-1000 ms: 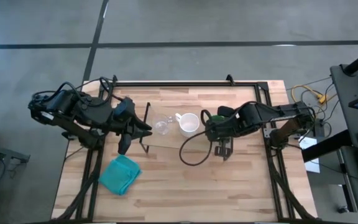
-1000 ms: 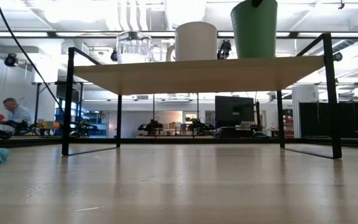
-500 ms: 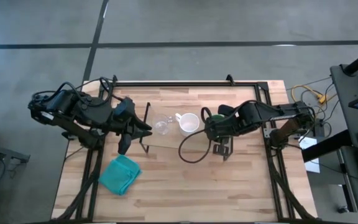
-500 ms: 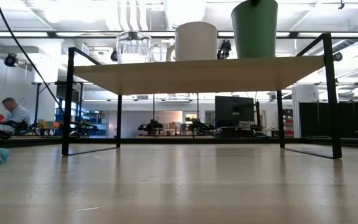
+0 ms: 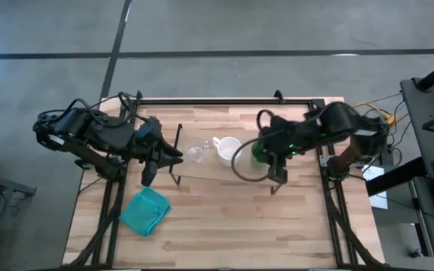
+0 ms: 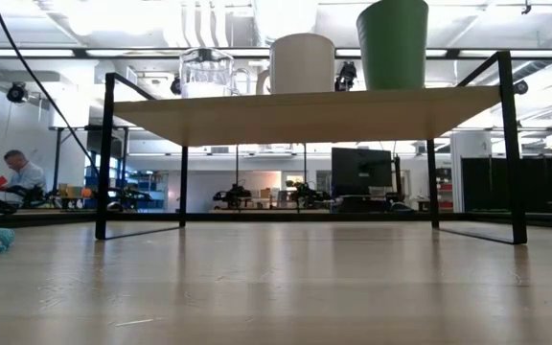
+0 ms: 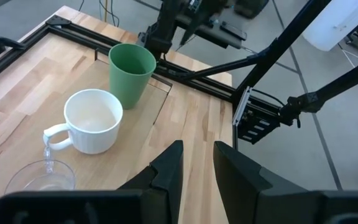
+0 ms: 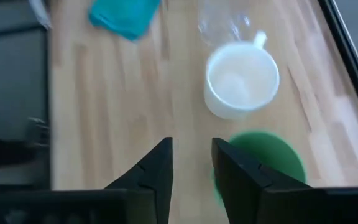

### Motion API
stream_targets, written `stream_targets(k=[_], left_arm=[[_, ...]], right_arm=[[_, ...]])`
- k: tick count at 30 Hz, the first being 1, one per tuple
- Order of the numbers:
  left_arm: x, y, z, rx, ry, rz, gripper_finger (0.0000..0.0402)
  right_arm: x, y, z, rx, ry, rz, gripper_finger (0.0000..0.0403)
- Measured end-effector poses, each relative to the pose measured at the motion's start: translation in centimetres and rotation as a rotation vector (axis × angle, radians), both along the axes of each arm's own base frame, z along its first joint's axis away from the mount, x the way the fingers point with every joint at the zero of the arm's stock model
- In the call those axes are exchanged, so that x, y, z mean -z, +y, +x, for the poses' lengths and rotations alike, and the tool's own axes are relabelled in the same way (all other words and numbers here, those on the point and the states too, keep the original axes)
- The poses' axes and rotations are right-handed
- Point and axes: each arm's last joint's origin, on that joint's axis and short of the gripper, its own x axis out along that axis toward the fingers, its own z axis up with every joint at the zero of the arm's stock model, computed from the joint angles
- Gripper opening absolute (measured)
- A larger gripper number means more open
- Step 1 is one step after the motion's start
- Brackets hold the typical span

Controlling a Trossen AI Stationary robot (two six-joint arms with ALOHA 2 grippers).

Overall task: Stack small to large cups/mugs on shelf
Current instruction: Return to Home Position

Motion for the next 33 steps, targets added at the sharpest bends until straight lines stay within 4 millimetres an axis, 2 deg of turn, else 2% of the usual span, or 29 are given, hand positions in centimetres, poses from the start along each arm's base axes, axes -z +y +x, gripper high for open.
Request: stream_targets(k=[6, 13, 17, 23, 28, 33], left_arm=[[0.0, 0.0, 0.0, 0.001, 0.000, 0.000, 0.0075], [0.6, -0.4, 1.1, -0.004, 0.028, -0.008, 0.0075], [0.6, -0.3, 0.9, 0.004, 0.035, 0.014, 0.0075], [-1.6, 1.2, -3.2, -0.047, -0.098, -0.039, 0.0075], [-2.4, 2.2, -6.2, -0.030, -0.168, 0.022, 0.0075], [-2.4, 3.5, -9.7, -0.054, -0.230, 0.052, 0.0075]], right_arm=[[-3.2, -0.3, -1.5, -0.001, -0.147, 0.049, 0.0100], [-4.0, -0.4, -2.8, 0.099, -0.190, 0.155, 0.0102], [-4.0, -0.2, -3.1, 0.044, -0.185, 0.115, 0.0098], [-5.2, 0.2, -4.8, -0.018, -0.263, 0.096, 0.0096], [-6.5, 0.1, -7.8, -0.018, -0.337, 0.042, 0.0096], [-7.7, -0.6, -11.6, -0.029, -0.417, 0.041, 0.0096]])
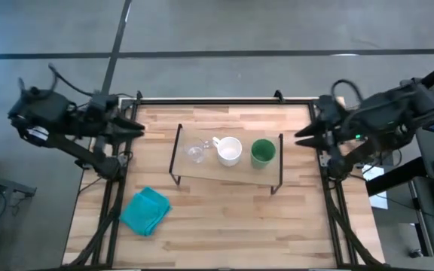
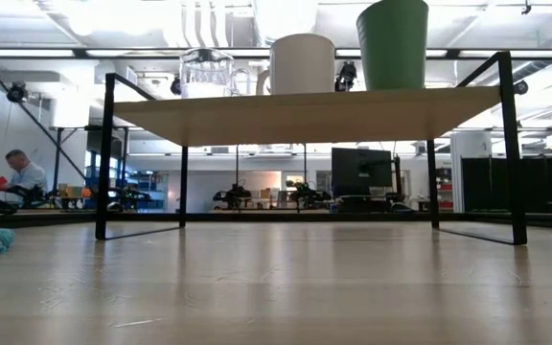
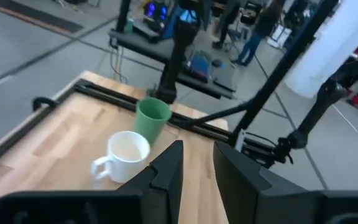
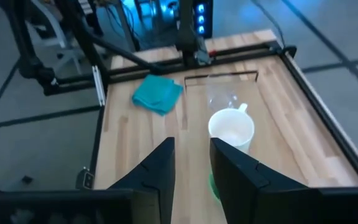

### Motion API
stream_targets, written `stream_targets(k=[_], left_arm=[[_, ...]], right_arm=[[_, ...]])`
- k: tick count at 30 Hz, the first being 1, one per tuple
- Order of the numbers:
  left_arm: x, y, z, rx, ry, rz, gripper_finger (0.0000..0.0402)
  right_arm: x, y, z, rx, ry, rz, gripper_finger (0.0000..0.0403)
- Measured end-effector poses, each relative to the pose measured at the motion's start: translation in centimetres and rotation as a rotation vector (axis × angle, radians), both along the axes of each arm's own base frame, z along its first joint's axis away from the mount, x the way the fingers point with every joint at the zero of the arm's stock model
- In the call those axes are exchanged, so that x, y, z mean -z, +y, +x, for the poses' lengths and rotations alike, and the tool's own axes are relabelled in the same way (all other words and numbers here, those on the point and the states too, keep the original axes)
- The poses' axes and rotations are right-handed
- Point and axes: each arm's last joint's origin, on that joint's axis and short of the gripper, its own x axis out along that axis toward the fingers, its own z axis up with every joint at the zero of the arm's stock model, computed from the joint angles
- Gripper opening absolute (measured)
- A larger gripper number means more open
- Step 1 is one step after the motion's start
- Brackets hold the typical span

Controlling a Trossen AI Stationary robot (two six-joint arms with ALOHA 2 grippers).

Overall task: Stack small to large cups/mugs on shelf
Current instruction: Return to Home Position

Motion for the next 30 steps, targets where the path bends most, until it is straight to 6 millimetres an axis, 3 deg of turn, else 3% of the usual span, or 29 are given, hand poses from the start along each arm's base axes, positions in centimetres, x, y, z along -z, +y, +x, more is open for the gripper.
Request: stream_targets(k=[7, 13, 22, 30], left_arm=[[1.6, 0.7, -1.7, -0.051, 0.005, 0.028, 0.0075], [3.9, 1.5, -3.9, -0.069, -0.044, 0.014, 0.0075], [7.8, 2.0, -5.5, -0.061, -0.177, 0.012, 0.0075], [11.7, 2.2, -5.9, -0.055, -0.204, 0.047, 0.0075]], right_arm=[[-0.1, -1.6, -4.1, -0.020, -0.084, -0.026, 0.0096], [1.9, -2.4, -6.1, -0.028, -0.119, -0.013, 0.0096], [7.1, -2.1, -6.7, -0.196, -0.287, 0.075, 0.0096], [14.1, -1.5, -5.6, -0.212, -0.353, 0.124, 0.0096]])
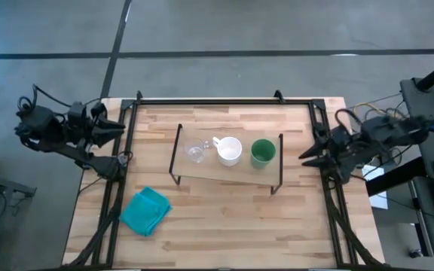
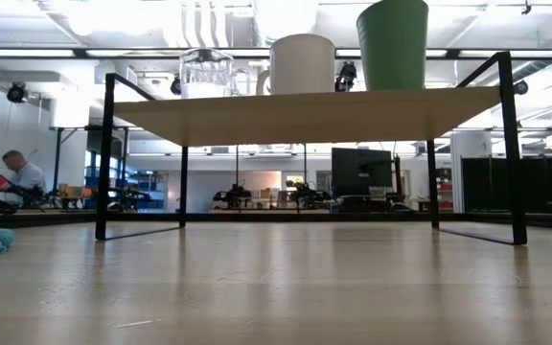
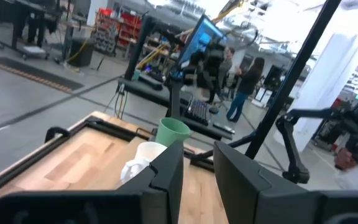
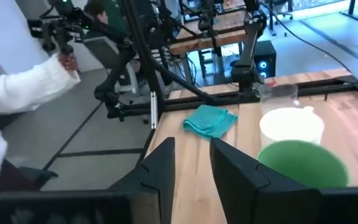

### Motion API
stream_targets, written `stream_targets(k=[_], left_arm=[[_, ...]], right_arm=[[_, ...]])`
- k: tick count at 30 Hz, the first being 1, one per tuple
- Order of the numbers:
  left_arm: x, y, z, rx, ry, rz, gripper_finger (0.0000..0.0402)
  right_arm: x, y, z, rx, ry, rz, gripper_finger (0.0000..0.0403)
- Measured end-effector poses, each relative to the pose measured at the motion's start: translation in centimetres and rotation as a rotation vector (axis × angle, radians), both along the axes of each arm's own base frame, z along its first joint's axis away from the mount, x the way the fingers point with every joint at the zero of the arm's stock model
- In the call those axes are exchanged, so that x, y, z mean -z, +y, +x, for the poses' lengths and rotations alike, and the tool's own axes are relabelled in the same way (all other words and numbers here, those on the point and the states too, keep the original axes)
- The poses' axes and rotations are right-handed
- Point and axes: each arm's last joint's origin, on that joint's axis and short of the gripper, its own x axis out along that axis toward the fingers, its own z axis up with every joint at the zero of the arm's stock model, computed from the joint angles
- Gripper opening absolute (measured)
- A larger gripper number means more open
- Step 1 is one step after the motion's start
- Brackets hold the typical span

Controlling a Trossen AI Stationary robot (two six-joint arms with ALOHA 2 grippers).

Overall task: Stack small to large cups/mugs on shelf
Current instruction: Return to Home Position

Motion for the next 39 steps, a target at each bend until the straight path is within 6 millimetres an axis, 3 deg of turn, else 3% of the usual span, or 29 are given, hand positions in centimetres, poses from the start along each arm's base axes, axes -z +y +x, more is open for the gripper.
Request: stream_targets(k=[10, 22, 25, 34, 39], left_arm=[[4.0, 0.3, -1.3, 0.049, -0.169, -0.024, 0.0075], [10.3, 0.2, -1.3, 0.073, -0.142, -0.018, 0.0075], [11.1, 0.1, -0.9, 0.072, -0.122, -0.010, 0.0075], [10.4, 0.1, -1.1, 0.080, -0.178, -0.028, 0.0075], [10.6, 0.0, -0.9, 0.081, -0.174, -0.001, 0.0075]], right_arm=[[6.2, 0.2, -0.6, -0.128, -0.235, 0.095, 0.0096], [11.5, -0.3, -1.9, -0.131, -0.294, 0.137, 0.0096], [12.7, -0.4, -2.1, -0.131, -0.294, 0.159, 0.0096], [16.4, -0.7, -2.7, -0.132, -0.362, 0.169, 0.0096], [18.1, -0.4, -2.1, -0.133, -0.341, 0.188, 0.0096]])
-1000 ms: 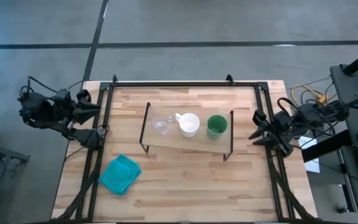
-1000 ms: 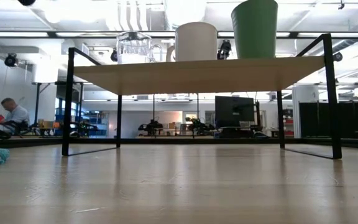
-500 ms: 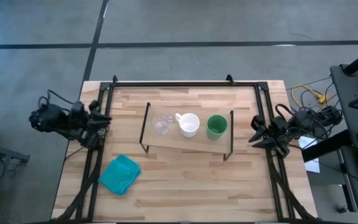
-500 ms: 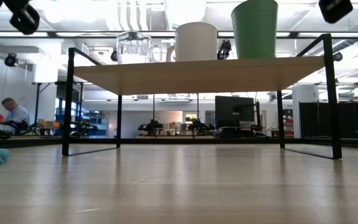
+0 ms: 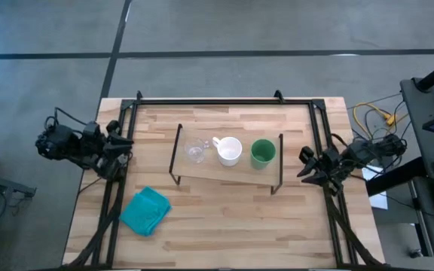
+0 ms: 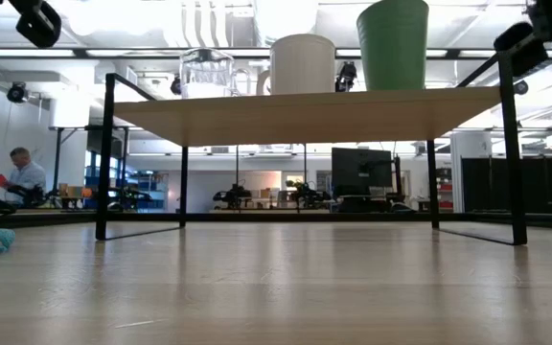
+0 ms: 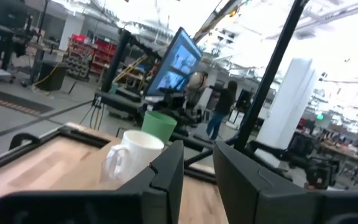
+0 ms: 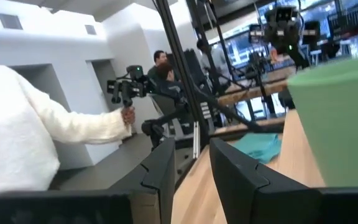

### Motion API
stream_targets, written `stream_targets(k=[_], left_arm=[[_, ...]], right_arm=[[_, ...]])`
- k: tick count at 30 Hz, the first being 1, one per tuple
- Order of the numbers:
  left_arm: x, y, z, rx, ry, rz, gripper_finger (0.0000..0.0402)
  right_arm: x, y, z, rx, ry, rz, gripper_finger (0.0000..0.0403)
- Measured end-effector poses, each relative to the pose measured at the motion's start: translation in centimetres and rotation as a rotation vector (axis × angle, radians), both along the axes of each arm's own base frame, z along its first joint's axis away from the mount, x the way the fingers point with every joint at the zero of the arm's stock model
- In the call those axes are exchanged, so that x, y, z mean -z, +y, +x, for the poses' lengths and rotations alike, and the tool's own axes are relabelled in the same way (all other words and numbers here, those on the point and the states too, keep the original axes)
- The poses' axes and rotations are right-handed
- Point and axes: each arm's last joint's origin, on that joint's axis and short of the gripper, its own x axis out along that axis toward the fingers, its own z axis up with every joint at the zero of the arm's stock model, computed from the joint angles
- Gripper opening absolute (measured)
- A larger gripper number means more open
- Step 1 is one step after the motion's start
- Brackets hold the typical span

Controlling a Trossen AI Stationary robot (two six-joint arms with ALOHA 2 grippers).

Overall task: Stack small to large cups/mugs on shelf
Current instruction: Return to Home Position

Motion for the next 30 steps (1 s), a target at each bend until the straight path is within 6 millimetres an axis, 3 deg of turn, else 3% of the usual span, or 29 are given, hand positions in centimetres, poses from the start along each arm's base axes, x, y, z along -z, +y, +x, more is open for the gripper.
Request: stream_targets(k=[10, 21, 30], left_arm=[[2.1, -0.6, 1.4, 0.031, 0.033, 0.011, 0.0075], [6.8, -1.5, 4.1, 0.052, 0.060, -0.026, 0.0075], [9.6, -2.0, 5.3, 0.072, 0.035, -0.029, 0.0075]], right_arm=[[3.3, 0.4, 1.0, -0.015, -0.004, 0.068, 0.0096], [3.0, 0.4, 0.9, -0.034, -0.021, 0.085, 0.0096], [3.0, 0.4, 0.9, -0.035, -0.018, 0.084, 0.0096]])
